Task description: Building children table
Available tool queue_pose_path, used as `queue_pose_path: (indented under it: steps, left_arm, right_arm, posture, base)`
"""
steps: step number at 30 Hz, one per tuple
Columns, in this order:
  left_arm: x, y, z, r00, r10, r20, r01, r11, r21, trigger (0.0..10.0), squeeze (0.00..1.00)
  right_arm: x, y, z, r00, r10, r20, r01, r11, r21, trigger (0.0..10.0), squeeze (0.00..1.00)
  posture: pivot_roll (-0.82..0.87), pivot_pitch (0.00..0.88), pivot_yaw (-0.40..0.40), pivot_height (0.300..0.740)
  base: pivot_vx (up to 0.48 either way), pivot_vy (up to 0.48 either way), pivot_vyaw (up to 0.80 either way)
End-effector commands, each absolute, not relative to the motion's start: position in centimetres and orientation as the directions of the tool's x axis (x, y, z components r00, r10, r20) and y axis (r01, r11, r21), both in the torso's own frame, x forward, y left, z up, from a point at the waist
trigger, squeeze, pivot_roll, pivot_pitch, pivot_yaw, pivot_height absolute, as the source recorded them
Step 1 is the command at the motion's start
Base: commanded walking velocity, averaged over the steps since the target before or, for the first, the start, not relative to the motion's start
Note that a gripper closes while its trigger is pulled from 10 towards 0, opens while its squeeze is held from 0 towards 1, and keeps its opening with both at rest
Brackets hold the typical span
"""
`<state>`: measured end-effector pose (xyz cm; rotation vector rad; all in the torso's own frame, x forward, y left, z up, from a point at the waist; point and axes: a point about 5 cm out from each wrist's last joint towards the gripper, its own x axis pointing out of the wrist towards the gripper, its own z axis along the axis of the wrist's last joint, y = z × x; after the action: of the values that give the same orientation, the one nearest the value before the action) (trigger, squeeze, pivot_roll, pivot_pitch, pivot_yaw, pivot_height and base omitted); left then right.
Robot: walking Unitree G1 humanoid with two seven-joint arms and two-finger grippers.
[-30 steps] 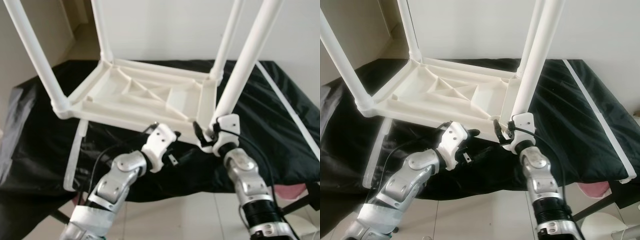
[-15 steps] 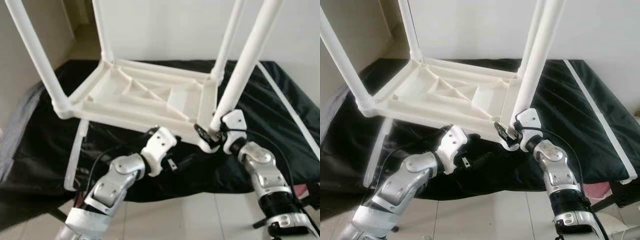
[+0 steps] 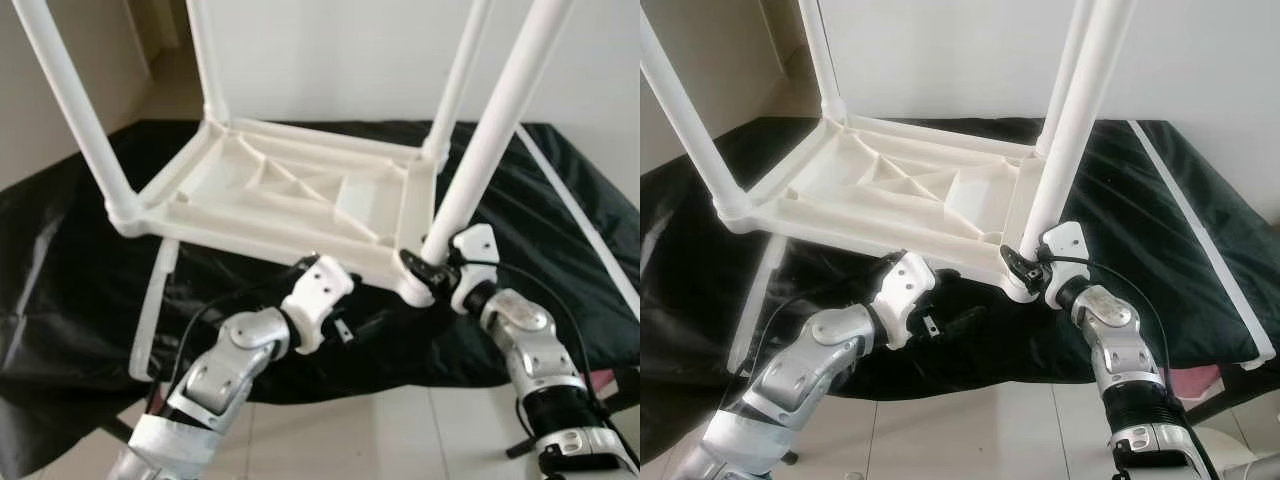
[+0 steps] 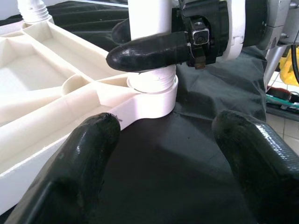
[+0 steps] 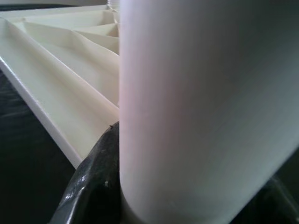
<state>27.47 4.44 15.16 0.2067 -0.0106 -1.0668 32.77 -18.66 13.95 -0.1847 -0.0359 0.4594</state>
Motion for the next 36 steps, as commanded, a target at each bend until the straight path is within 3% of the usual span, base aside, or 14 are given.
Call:
queue_pose_path:
  steps: [1, 5, 10, 23, 30, 31, 32, 34, 35, 36]
  left_arm:
    - [27.2, 4.2, 15.0, 0.424, -0.898, -0.118, 0.899, 0.401, 0.177, 10.0, 0.00]
    - [27.2, 4.1, 15.1, 0.426, -0.897, -0.114, 0.898, 0.404, 0.175, 10.0, 0.00]
    - [27.2, 4.1, 15.0, 0.427, -0.897, -0.116, 0.898, 0.405, 0.171, 10.0, 0.00]
    - [27.2, 4.1, 15.1, 0.436, -0.893, -0.108, 0.894, 0.417, 0.167, 10.0, 0.00]
    - [27.1, 4.2, 15.1, 0.443, -0.890, -0.103, 0.890, 0.424, 0.166, 10.0, 0.00]
    - [27.1, 4.2, 15.1, 0.444, -0.890, -0.103, 0.890, 0.424, 0.166, 10.0, 0.00]
    - [27.2, 4.3, 15.1, 0.445, -0.890, -0.102, 0.890, 0.426, 0.166, 10.0, 0.00]
    - [27.2, 4.3, 15.2, 0.446, -0.890, -0.101, 0.889, 0.426, 0.167, 10.0, 0.00]
    - [27.3, 4.4, 15.2, 0.450, -0.888, -0.099, 0.887, 0.431, 0.168, 10.0, 0.00]
    - [27.4, 4.4, 15.3, 0.453, -0.886, -0.095, 0.885, 0.434, 0.167, 10.0, 0.00]
  right_arm:
    - [32.4, -19.3, 12.2, 0.916, 0.388, -0.098, -0.400, 0.893, -0.205, 10.0, 0.00]
    - [32.6, -19.6, 12.0, 0.954, 0.280, -0.106, -0.296, 0.934, -0.198, 10.0, 0.00]
    - [32.2, -18.5, 11.2, 0.990, 0.054, -0.127, -0.062, 0.996, -0.060, 10.0, 0.00]
    - [30.9, -14.7, 11.3, 0.968, -0.233, -0.092, 0.240, 0.968, 0.068, 10.0, 0.00]
    - [31.0, -14.0, 13.0, 0.980, -0.197, -0.010, 0.196, 0.972, 0.132, 10.0, 0.00]
    - [30.9, -14.0, 13.1, 0.981, -0.196, 0.001, 0.194, 0.973, 0.125, 10.0, 0.05]
    - [30.9, -14.0, 13.2, 0.979, -0.203, 0.007, 0.200, 0.972, 0.122, 10.0, 0.29]
    - [30.9, -14.0, 13.3, 0.978, -0.208, 0.011, 0.205, 0.971, 0.120, 10.0, 0.29]
    - [30.8, -13.9, 13.5, 0.981, -0.195, 0.025, 0.190, 0.975, 0.117, 10.0, 1.00]
    - [30.8, -14.0, 13.7, 0.983, -0.178, 0.040, 0.172, 0.978, 0.117, 10.0, 1.00]
  posture:
    - [-0.03, 0.019, -0.022, 0.740]
    - [-0.04, 0.032, -0.020, 0.740]
    - [-0.04, 0.041, -0.018, 0.740]
    - [-0.03, 0.045, -0.030, 0.740]
    - [-0.02, 0.039, -0.031, 0.740]
    - [-0.02, 0.037, -0.031, 0.740]
    - [-0.02, 0.035, -0.029, 0.740]
    - [-0.02, 0.035, -0.029, 0.740]
    - [-0.03, 0.035, -0.023, 0.740]
    - [-0.03, 0.044, -0.022, 0.740]
  base:
    - [0.000, 0.000, 0.00]
    - [0.000, 0.000, 0.00]
    - [0.000, 0.000, 0.00]
    - [0.000, 0.000, 0.00]
    - [0.000, 0.000, 0.00]
    - [0.000, 0.000, 0.00]
    - [0.000, 0.000, 0.00]
    - [0.000, 0.000, 0.00]
    - [0.000, 0.000, 0.00]
    - [0.000, 0.000, 0.00]
